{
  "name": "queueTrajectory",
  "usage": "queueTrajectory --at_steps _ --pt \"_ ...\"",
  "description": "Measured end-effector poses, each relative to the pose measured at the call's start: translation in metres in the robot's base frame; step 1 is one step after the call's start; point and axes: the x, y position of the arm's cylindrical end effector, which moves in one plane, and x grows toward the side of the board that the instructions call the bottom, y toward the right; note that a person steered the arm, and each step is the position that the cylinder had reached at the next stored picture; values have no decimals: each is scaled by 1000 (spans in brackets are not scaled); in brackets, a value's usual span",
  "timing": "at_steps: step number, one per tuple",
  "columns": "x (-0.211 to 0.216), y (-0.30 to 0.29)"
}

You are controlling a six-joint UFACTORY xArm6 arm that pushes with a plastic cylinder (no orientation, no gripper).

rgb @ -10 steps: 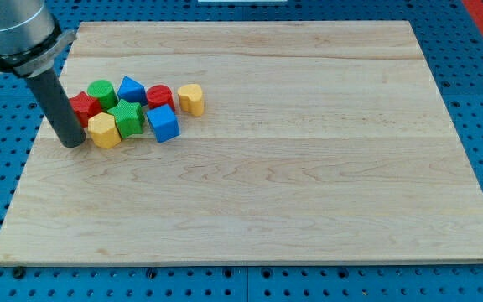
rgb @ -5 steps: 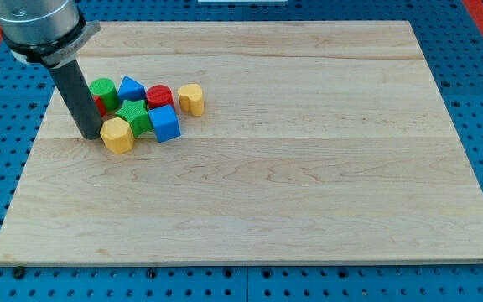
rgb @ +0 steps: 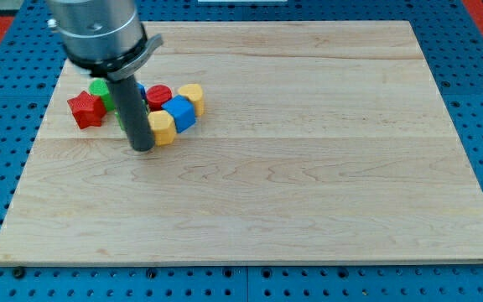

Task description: Place the yellow blocks and the blue blocks at the top center of the board

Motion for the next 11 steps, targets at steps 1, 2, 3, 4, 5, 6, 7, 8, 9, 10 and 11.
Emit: queueTrajectory --at_steps 1,2,3,4,5,6,7,8,9,10,11 --pt "-24 26" --pt "-48 57" --pt "-88 84" --pt "-128 104" --pt "-86 114" --pt "-16 84" --pt "16 -2" --pt "59 -68" --pt "37 -100" --pt "-3 -86" --pt "-31 -70"
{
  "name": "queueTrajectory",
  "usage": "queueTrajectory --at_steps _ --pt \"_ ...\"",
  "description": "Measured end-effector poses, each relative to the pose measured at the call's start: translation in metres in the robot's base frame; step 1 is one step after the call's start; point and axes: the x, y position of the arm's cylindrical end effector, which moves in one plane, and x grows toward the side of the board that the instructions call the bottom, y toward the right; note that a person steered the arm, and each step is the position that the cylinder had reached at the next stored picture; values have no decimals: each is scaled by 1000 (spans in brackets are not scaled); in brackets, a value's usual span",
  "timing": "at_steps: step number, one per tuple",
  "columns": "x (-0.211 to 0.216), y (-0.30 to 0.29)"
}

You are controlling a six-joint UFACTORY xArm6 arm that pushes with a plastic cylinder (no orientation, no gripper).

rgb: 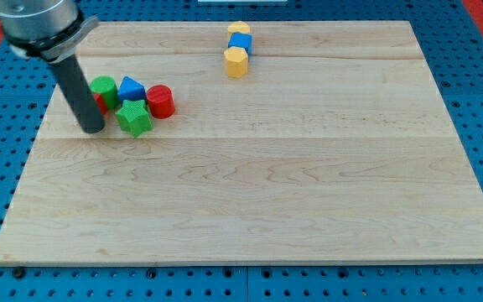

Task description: Place the yellow blocks and the blue blocks at the top center of the board

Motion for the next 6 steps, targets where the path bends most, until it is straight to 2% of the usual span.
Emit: queueTrajectory --at_steps 1,5,6 --pt "-27 22" --pt "-137 36" --pt "-134 72"
